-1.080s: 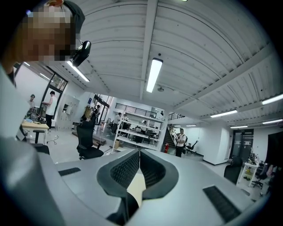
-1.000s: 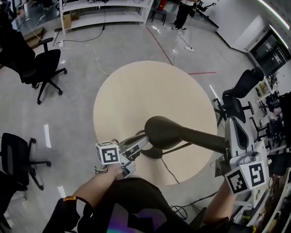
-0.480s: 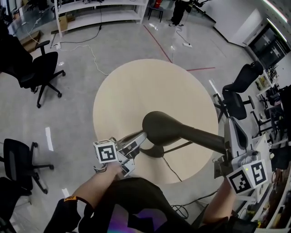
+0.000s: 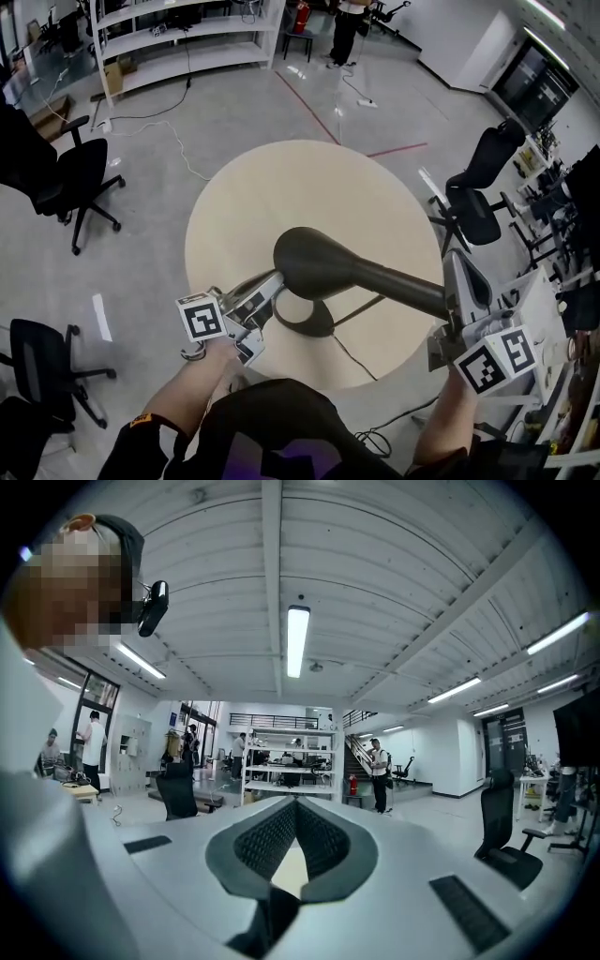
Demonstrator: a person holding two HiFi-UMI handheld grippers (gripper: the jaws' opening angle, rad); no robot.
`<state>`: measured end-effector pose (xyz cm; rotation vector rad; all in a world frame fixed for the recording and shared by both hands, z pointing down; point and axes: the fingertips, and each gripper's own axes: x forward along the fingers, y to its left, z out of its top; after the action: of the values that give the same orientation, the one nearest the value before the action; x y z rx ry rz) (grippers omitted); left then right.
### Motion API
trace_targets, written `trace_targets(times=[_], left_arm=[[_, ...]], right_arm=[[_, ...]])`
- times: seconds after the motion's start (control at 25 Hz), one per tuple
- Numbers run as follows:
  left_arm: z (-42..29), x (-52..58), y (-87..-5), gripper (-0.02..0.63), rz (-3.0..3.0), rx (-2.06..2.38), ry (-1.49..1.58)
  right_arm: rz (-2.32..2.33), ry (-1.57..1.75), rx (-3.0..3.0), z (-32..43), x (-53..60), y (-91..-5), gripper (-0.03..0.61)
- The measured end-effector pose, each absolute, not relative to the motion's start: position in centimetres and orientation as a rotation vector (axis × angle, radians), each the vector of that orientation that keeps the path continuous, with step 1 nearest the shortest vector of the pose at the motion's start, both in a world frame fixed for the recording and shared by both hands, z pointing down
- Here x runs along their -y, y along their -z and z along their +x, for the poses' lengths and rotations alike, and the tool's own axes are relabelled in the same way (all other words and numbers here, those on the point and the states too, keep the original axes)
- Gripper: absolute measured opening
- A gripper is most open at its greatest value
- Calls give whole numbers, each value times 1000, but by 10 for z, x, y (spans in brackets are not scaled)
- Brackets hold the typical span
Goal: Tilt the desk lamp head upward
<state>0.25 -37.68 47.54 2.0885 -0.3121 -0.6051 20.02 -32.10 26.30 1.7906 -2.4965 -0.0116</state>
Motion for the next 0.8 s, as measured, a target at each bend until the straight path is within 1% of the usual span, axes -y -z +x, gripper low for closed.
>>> trace_targets(times=[0.8], left_arm=[[-13, 391, -379, 90, 2378, 338, 657]], right_arm=[[1984, -117, 2422, 240, 297, -302, 14]])
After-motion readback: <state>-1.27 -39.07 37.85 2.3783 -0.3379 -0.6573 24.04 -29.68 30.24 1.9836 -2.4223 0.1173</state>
